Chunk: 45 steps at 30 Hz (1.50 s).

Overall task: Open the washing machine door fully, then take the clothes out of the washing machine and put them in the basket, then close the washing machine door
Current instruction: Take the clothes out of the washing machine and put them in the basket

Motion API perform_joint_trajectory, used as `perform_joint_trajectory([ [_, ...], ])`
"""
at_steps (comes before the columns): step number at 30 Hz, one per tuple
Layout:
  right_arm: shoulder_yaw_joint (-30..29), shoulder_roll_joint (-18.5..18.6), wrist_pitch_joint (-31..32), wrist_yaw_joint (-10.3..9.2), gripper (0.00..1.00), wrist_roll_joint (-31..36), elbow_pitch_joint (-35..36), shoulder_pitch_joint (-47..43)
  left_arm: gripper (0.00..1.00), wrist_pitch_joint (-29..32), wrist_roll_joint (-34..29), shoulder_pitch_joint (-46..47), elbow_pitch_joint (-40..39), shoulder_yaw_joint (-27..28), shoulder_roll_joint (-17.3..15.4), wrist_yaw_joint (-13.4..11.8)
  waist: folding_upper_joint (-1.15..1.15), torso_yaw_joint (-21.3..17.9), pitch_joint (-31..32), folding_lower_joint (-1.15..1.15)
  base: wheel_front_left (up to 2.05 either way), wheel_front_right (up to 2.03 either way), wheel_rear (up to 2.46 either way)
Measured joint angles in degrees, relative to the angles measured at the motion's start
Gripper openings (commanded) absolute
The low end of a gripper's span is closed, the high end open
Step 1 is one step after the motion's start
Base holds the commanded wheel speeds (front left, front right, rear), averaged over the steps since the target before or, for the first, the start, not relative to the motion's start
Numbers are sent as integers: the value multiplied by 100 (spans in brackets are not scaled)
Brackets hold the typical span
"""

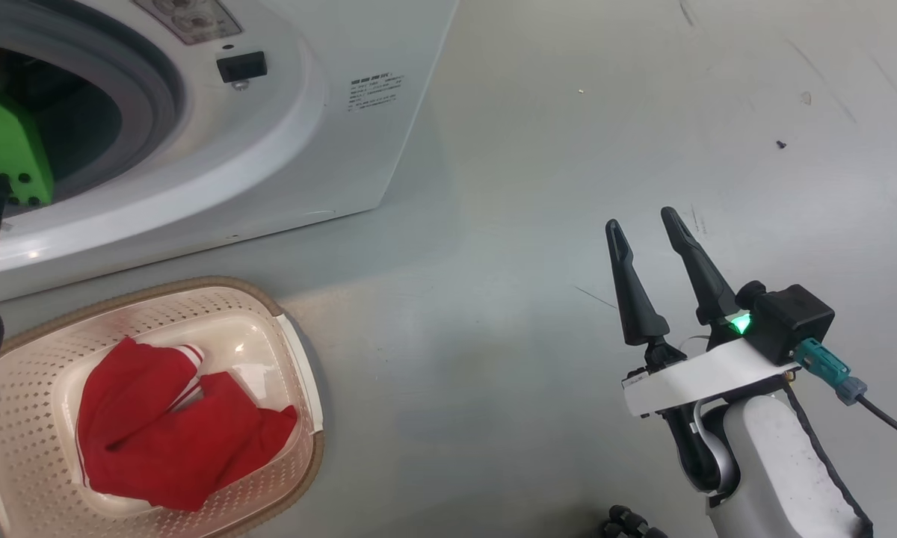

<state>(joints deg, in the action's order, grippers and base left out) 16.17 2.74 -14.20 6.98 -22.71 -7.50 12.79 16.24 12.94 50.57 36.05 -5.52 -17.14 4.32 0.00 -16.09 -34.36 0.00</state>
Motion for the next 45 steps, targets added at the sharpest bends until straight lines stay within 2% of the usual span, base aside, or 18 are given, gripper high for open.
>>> perform_joint_trajectory([
  [3, -25, -1, 0, 0, 100, -5, -2, 0, 100, 1, 0, 98, 137, 16, 8, -49, 0, -23, -21, 0, 0, 0, 0],
  [4, -30, -1, 0, 0, 100, -7, -2, 0, 68, 9, 1, 126, 190, 26, 7, -49, 0, -28, -25, 0, 0, 0, 0],
  [5, -32, -2, 0, 0, 100, -11, -2, 0, 68, 9, 7, 143, 236, 44, 8, -49, 0, -33, -28, 0, 0, 0, 0],
  [6, -33, -2, 0, 0, 100, -22, -2, 0, 0, 8, 13, 147, 261, 62, 9, -49, 0, -37, -32, 0, 0, 0, 0],
  [11, -73, -5, 0, 0, 100, -46, -3, 2, 0, -87, 59, 216, 392, 85, 63, -43, 0, -39, -37, 0, 0, 0, 0],
  [16, -164, -9, 0, -1, 100, -46, -5, 7, 0, -323, 59, 251, 468, -22, 234, 5, 0, 36, 1, 0, 0, 0, 0],
  [28, -257, -11, 0, -1, 100, 25, -142, 23, 0, -1020, 56, 212, 799, -218, 409, 102, 0, 289, 328, 0, 0, 0, 0],
  [37, -334, 42, 0, -1, 100, 88, -291, -59, 0, -1540, 59, -320, 1033, -399, 720, 164, 0, 539, 814, 0, 0, 0, 0],
  [45, -415, 89, 0, -1, 100, 118, -313, -267, 0, -1890, 68, -688, 1069, -569, 831, 211, 0, 834, 1188, 0, 0, 0, 0],
])
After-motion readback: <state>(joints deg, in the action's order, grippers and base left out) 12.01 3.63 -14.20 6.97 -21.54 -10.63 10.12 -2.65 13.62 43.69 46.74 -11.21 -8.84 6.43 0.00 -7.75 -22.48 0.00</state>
